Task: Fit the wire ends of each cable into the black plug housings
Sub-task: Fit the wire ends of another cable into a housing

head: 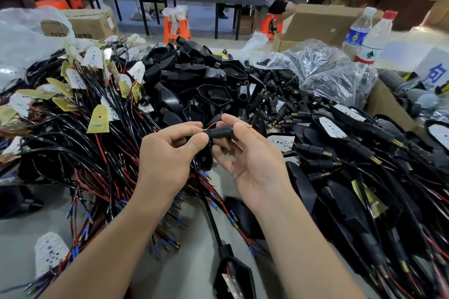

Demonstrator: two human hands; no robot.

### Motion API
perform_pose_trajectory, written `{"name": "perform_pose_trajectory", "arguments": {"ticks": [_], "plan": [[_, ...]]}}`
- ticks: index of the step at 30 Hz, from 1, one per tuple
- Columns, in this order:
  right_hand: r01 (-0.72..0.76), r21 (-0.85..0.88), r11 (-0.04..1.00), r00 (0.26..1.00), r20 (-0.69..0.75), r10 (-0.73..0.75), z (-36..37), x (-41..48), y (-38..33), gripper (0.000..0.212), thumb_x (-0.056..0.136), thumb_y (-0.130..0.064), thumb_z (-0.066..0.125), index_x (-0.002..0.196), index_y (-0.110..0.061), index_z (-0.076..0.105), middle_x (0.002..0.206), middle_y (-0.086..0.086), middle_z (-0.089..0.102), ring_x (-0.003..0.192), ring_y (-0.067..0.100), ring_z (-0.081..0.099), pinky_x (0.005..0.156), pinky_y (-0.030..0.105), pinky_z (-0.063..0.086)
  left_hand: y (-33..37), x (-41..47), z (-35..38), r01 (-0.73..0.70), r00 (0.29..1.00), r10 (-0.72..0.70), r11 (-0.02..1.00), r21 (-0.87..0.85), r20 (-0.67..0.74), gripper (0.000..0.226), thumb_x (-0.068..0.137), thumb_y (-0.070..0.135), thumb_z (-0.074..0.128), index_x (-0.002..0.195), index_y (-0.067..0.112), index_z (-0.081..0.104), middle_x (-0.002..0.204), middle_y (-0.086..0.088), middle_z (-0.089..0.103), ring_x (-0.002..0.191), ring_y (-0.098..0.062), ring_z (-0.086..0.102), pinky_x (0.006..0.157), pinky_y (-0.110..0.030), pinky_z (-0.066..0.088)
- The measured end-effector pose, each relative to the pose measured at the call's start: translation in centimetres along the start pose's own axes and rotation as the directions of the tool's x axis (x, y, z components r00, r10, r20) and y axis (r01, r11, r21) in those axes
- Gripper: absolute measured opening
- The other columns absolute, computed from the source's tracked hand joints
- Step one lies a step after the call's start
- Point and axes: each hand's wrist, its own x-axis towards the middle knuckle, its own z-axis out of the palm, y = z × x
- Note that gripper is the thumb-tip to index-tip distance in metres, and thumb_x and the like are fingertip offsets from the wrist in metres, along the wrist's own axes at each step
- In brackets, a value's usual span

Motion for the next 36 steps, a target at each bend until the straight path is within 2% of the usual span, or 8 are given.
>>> {"name": "perform_pose_trajectory", "arguments": {"ticks": [3, 5, 8, 11, 19, 25, 28, 36], "plan": [[0.012, 0.022, 1.000, 1.000, -0.024, -0.011, 0.0, 0.0, -0.1, 0.036, 0.105, -0.014, 0.053, 0.086, -0.012, 0.083, 0.089, 0.011, 0.077, 0.069, 0.015, 0.071, 0.065, 0.025, 0.059, 0.3, -0.2, 0.0, 0.073, 0.997, -0.074, 0.996, -0.045, -0.013, 0.014, 0.080, 0.042, 0.079, 0.093, 0.042, 0.082, 0.108, 0.021, 0.077, 0.102, 0.000, 0.072, 0.091, -0.025, 0.056], [0.024, 0.028, 0.999, 0.999, -0.028, -0.023, 0.0, 0.1, -0.1, 0.038, 0.105, -0.012, 0.053, 0.081, -0.012, 0.082, 0.084, 0.010, 0.076, 0.064, 0.014, 0.069, 0.064, 0.024, 0.059, 0.2, -0.1, 0.0, 0.211, 0.976, -0.215, 0.970, -0.122, -0.022, 0.039, 0.081, 0.049, 0.073, 0.116, 0.032, 0.078, 0.106, 0.017, 0.077, 0.099, -0.005, 0.074, 0.080, -0.028, 0.062], [0.039, -0.022, 0.999, 0.999, 0.018, -0.038, 0.0, 0.0, 0.0, 0.037, 0.106, -0.013, 0.050, 0.085, -0.013, 0.081, 0.090, 0.011, 0.077, 0.065, 0.013, 0.067, 0.063, 0.024, 0.056, -0.1, 0.4, 0.2, 0.387, 0.922, -0.383, 0.903, -0.185, 0.056, 0.041, 0.098, 0.021, 0.070, 0.138, 0.019, 0.059, 0.096, 0.000, 0.080, 0.085, -0.019, 0.079, 0.062, -0.027, 0.062], [0.062, -0.093, 0.994, 0.998, 0.020, -0.061, 0.1, 0.0, 0.2, 0.034, 0.106, -0.013, 0.050, 0.090, -0.013, 0.079, 0.091, 0.010, 0.077, 0.065, 0.012, 0.066, 0.061, 0.021, 0.053, 0.1, 0.4, 0.4, 0.439, 0.898, -0.413, 0.855, -0.276, 0.149, 0.027, 0.099, 0.000, 0.063, 0.125, 0.009, 0.064, 0.087, -0.010, 0.080, 0.073, -0.019, 0.078, 0.059, -0.022, 0.060], [0.151, -0.067, 0.986, 0.963, -0.213, -0.162, -0.7, 0.6, -0.3, 0.027, 0.106, -0.012, 0.051, 0.093, -0.009, 0.076, 0.078, 0.008, 0.074, 0.055, 0.012, 0.059, 0.052, 0.019, 0.046, 0.8, 0.2, -0.5, 0.146, 0.989, -0.148, 0.979, -0.146, -0.005, 0.034, 0.098, 0.010, 0.066, 0.078, 0.031, 0.083, 0.077, -0.002, 0.078, 0.078, -0.007, 0.073, 0.070, -0.017, 0.056], [0.197, -0.100, 0.975, 0.948, -0.236, -0.215, -0.7, 0.5, -0.3, 0.028, 0.105, -0.013, 0.053, 0.090, -0.011, 0.076, 0.070, 0.005, 0.070, 0.052, 0.010, 0.060, 0.050, 0.019, 0.047, 1.1, -0.3, -0.9, -0.010, 1.000, 0.011, 0.999, 0.038, -0.010, 0.036, 0.088, 0.014, 0.076, 0.101, 0.047, 0.080, 0.074, 0.006, 0.077, 0.065, -0.032, 0.065, 0.062, -0.017, 0.052], [0.218, -0.107, 0.970, 0.938, -0.250, -0.239, -0.7, 0.5, -0.5, 0.029, 0.105, -0.013, 0.053, 0.089, -0.011, 0.077, 0.068, 0.004, 0.069, 0.052, 0.010, 0.059, 0.050, 0.019, 0.048, 1.3, -0.8, -0.9, -0.102, 0.994, 0.109, 0.946, 0.309, -0.003, 0.040, 0.086, 0.018, 0.074, 0.093, 0.057, 0.077, 0.073, 0.016, 0.074, 0.052, -0.006, 0.058, 0.047, -0.018, 0.042], [0.242, -0.072, 0.968, 0.935, -0.249, -0.252, -0.6, 0.5, -0.5, 0.029, 0.104, -0.011, 0.054, 0.085, -0.011, 0.076, 0.070, 0.004, 0.071, 0.052, 0.011, 0.060, 0.050, 0.019, 0.049, 2.1, -1.5, -0.6, -0.199, 0.968, 0.250, 0.808, 0.554, -0.018, 0.022, 0.078, 0.021, 0.081, 0.082, 0.043, 0.081, 0.076, 0.027, 0.066, 0.080, -0.002, 0.066, 0.070, -0.028, 0.055]]}}
